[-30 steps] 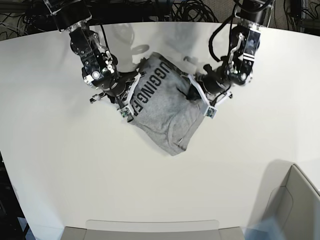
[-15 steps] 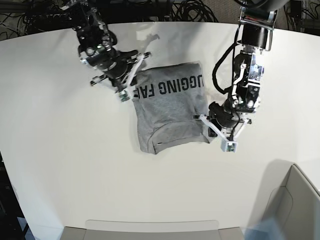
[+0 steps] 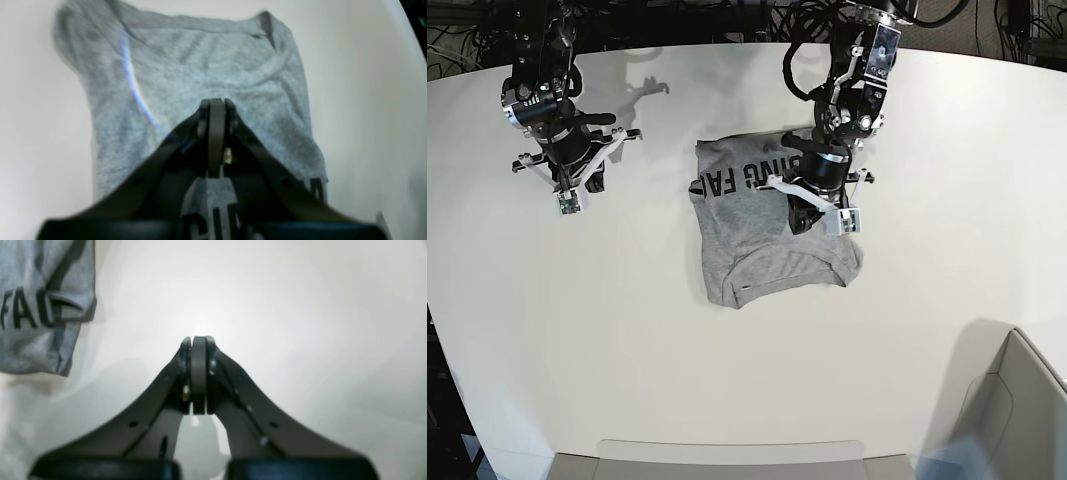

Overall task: Fold the T-shirt properly
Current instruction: 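Release the bundle with the right gripper and press it with the left, then slide the folded shirt with the left gripper toward the table edge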

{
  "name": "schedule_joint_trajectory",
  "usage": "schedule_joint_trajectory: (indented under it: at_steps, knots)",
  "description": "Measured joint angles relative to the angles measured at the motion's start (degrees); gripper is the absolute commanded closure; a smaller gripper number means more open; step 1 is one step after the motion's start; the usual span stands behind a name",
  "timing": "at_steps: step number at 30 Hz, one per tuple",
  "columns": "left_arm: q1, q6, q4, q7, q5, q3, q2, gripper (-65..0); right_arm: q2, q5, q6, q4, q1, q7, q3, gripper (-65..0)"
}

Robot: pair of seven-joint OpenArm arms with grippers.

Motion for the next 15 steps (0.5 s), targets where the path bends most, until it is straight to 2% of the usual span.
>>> schedule_joint_trajectory:
  at_steps: [2,6,9,12,15]
  knots:
    - [0.24,1.70,-1.81,-4.02,-0.11,1.90,0.02,0.0,-0.42,0.57,3.43,0.00,-1.07,-0.15,1.90,0.0]
    - [-0.24,5.53,-8.02,-9.66,-0.28,7.17,0.20,0.0,-0.92,-0.28,6.67,0.00,-1.99,-0.20,6.99,0.0]
    - [-2.29,7.72,-12.72,-15.63,-0.31,10.86,0.31,0.0,-1.66,0.09,8.55,0.00,-3.06,0.09,8.46,0.0]
    - [-5.33,9.92,-18.23,-19.21,-0.35,12.92,0.48,0.0,-1.53,-0.31,8.61,-0.02,-4.50,-0.22,9.70,0.0]
    - [-7.52,8.85,-24.92,-23.65,0.52,13.16,0.50,0.0,-1.22,-0.46,8.46,0.00,-4.68,-0.09,10.10,0.0]
